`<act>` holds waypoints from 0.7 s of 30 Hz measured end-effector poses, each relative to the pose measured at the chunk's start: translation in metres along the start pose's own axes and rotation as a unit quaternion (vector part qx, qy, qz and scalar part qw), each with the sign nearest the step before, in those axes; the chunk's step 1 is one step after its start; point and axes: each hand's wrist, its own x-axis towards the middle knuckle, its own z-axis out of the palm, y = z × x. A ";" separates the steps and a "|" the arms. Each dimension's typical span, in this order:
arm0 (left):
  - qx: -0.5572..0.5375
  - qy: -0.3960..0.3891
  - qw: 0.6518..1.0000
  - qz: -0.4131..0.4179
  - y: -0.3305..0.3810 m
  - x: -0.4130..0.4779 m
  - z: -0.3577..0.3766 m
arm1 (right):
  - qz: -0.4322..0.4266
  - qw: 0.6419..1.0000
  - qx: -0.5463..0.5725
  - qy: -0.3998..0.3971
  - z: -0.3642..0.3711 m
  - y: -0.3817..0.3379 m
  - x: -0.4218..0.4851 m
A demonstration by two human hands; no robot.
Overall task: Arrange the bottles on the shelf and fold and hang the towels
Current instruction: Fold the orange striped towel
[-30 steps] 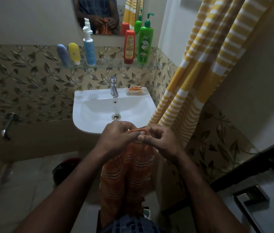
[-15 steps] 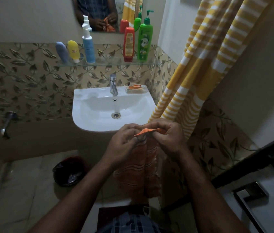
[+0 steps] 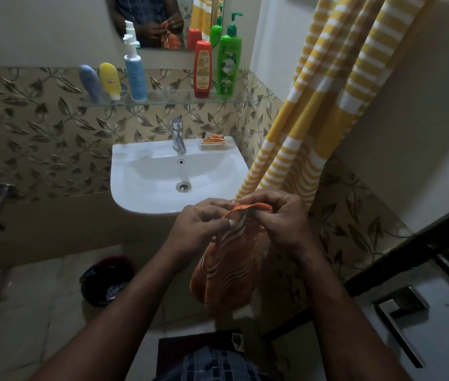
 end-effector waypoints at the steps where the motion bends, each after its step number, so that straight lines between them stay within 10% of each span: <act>1: -0.003 0.014 1.000 0.001 0.000 0.000 0.001 | 0.008 1.000 0.007 0.006 0.000 -0.001 -0.001; 14: 0.168 0.047 0.984 0.046 0.008 -0.005 0.009 | 0.028 0.999 0.035 0.000 0.003 -0.017 -0.003; 21: 0.080 0.108 0.991 0.014 0.015 -0.001 0.001 | 0.037 0.997 0.050 0.045 0.009 -0.019 0.003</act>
